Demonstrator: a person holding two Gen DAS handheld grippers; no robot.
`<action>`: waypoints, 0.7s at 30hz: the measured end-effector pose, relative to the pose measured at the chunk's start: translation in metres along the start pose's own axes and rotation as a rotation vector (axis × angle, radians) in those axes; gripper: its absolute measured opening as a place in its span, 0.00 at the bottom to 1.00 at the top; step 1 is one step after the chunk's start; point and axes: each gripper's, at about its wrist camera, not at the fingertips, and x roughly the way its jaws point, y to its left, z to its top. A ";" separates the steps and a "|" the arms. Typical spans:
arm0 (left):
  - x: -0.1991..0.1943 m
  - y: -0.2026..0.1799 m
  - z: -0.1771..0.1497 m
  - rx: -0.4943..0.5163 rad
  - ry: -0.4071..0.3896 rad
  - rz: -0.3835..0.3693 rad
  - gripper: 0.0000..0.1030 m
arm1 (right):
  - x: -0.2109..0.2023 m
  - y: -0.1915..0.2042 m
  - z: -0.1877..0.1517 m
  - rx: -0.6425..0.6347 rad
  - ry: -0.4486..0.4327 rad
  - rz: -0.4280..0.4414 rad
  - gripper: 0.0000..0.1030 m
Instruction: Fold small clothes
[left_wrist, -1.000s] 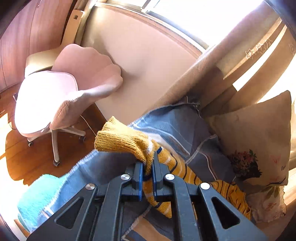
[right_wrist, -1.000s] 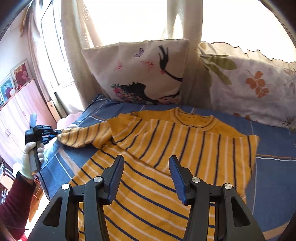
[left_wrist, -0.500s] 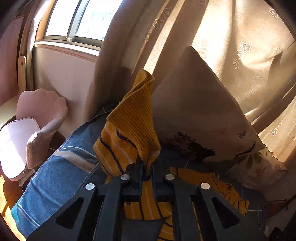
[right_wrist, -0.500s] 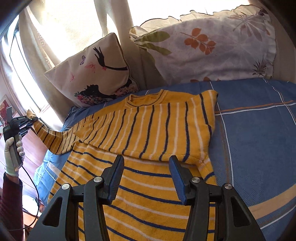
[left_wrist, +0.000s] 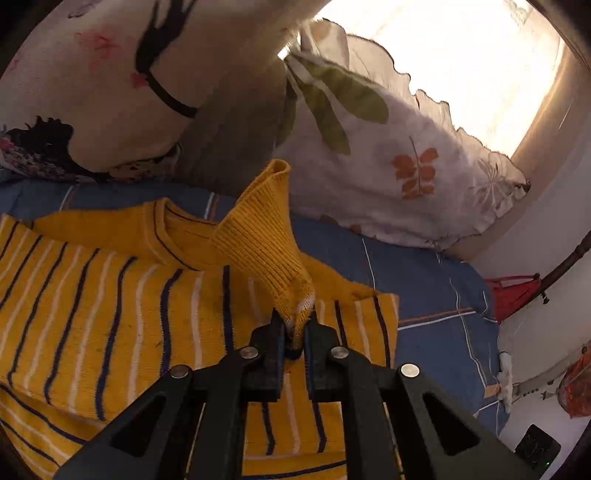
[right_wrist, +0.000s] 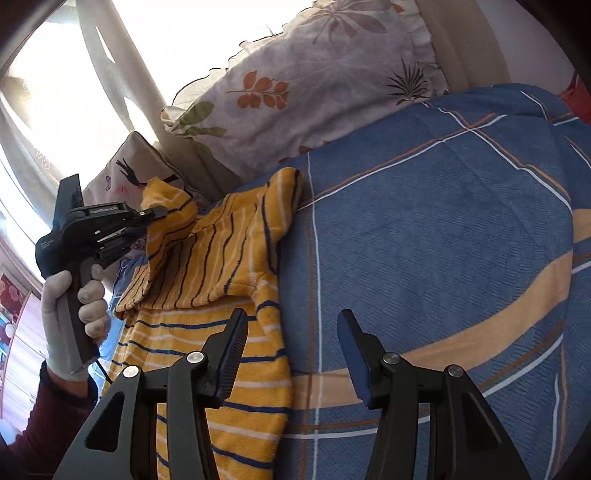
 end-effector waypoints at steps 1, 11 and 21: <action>0.010 -0.006 -0.004 0.017 0.022 0.007 0.08 | -0.002 -0.005 0.001 0.008 -0.003 0.003 0.53; 0.004 -0.008 -0.038 0.020 0.143 -0.120 0.30 | 0.012 -0.017 0.010 0.035 -0.007 0.051 0.56; -0.108 0.047 -0.058 -0.021 0.012 -0.142 0.46 | 0.066 0.063 0.069 -0.077 0.032 0.118 0.69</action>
